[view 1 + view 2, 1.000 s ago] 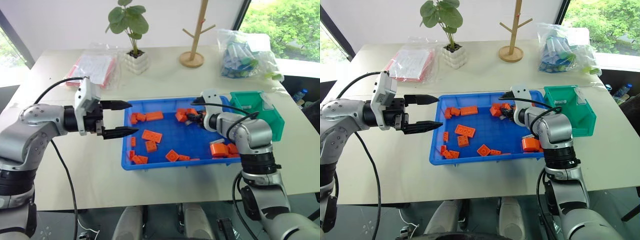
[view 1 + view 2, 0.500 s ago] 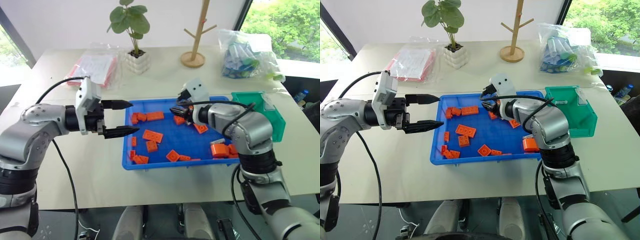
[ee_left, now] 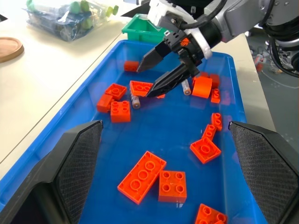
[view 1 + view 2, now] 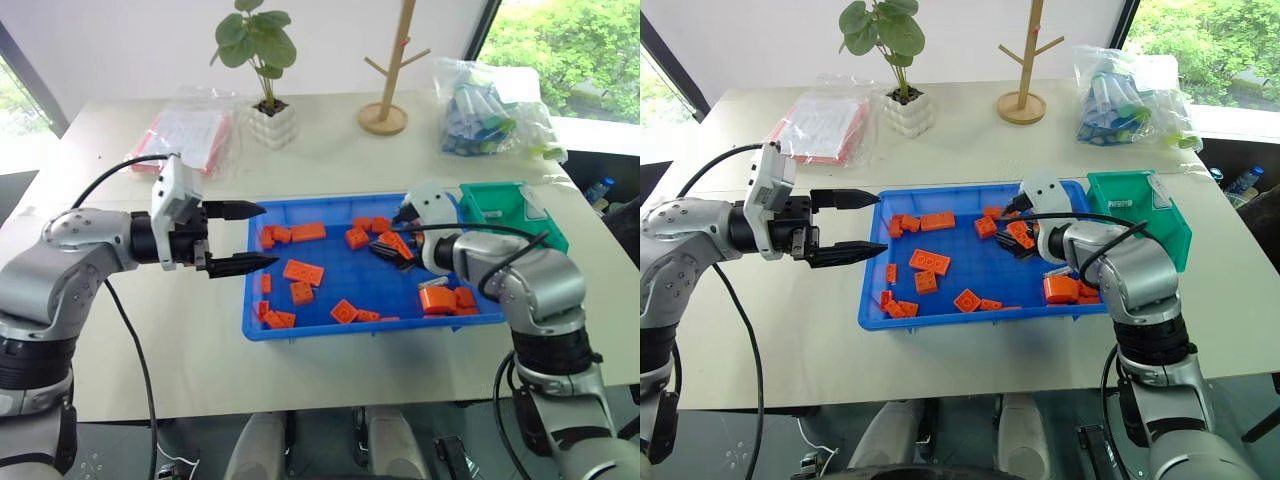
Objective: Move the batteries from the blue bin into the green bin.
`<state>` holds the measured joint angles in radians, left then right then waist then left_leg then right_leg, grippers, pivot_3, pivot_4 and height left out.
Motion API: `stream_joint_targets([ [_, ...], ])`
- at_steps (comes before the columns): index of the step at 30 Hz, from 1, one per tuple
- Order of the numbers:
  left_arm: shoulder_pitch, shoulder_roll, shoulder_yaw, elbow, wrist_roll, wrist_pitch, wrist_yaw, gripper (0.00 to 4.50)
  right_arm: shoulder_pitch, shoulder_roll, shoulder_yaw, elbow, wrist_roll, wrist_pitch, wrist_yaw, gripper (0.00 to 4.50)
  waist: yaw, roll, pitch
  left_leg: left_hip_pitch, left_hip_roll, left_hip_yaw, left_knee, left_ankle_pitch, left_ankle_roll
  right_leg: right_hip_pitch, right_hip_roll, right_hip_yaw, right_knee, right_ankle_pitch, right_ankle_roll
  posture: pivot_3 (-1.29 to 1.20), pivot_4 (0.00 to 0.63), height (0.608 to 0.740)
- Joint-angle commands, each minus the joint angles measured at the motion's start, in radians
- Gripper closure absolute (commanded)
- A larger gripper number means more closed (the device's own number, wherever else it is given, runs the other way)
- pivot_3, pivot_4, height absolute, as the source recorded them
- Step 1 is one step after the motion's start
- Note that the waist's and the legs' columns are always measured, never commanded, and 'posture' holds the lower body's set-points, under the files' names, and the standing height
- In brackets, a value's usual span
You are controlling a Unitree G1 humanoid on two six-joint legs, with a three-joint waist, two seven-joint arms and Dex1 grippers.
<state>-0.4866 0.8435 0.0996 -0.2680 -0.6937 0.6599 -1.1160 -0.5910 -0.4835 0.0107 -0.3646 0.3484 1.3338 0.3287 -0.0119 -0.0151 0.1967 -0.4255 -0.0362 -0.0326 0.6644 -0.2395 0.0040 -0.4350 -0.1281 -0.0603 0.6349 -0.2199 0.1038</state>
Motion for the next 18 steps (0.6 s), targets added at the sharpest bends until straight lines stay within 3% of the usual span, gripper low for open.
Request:
stream_joint_targets([
  [1,-0.028,-0.001,0.005,-0.002,0.002,-0.02,-0.009,0.0,0.016,0.01,-0.046,-0.026,-0.002,-0.005,-0.018,0.09,0.0,0.0,0.0,0.0,0.0,0.0,0.0,0.0,0.0,0.0,0.0,0.0,0.0,0.0,0.0,0.0,0.15,0.692],
  [18,-0.057,-0.002,0.005,0.014,0.015,-0.019,-0.022,0.0,0.04,0.044,-0.002,0.176,-0.053,-0.177,-0.023,0.09,-0.001,0.0,0.0,0.0,0.0,0.0,0.0,0.0,0.0,0.0,0.0,0.0,0.0,0.0,0.0,0.0,0.15,0.692],
])
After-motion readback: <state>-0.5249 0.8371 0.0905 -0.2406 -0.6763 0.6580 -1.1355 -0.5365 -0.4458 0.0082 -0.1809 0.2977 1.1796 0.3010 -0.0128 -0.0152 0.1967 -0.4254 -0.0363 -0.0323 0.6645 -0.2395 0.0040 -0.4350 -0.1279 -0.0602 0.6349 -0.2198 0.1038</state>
